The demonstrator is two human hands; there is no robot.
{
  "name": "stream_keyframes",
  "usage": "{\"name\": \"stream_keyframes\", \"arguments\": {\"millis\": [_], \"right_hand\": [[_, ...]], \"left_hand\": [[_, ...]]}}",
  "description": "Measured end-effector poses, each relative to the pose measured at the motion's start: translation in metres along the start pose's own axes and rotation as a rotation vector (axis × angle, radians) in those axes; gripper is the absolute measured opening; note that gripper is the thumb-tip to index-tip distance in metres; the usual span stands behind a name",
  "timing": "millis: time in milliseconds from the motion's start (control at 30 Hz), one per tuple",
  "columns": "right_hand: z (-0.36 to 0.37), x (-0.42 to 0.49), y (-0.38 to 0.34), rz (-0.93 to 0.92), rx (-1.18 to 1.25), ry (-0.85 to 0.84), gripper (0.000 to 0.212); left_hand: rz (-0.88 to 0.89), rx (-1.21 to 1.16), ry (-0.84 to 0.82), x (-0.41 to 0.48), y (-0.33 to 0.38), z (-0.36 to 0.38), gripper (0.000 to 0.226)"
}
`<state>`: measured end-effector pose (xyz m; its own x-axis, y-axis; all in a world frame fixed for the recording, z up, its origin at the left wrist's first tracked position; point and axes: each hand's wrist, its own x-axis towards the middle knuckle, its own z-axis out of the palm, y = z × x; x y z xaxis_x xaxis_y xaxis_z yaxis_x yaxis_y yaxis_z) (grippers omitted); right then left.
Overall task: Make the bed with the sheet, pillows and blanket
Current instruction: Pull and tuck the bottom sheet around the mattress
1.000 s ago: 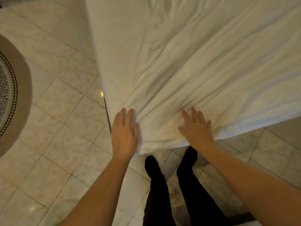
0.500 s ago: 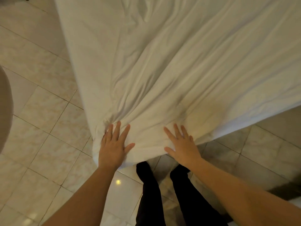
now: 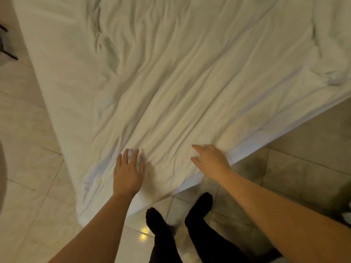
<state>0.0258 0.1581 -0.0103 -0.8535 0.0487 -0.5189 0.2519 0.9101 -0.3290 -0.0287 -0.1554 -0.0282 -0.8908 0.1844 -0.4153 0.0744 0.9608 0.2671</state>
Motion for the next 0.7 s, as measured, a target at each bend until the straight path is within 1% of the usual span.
{"name": "stream_keyframes", "arguments": {"millis": [100,267,533,700], "right_hand": [[-0.039,0.000,0.036,0.023,0.006,0.040,0.056],[-0.091,-0.005,0.090,0.049,0.031,0.116,0.055],[-0.161,0.006,0.188,0.135,0.073,0.139,0.061],[-0.220,0.020,0.270,0.248,0.122,0.182,0.062]], "left_hand": [[-0.028,-0.058,-0.013,0.014,0.058,-0.012,0.063],[0.074,-0.063,-0.044,0.038,0.141,-0.024,0.064],[0.216,-0.007,-0.086,0.107,0.265,-0.030,0.066],[0.272,0.008,-0.132,0.154,0.362,-0.024,0.066]]}}
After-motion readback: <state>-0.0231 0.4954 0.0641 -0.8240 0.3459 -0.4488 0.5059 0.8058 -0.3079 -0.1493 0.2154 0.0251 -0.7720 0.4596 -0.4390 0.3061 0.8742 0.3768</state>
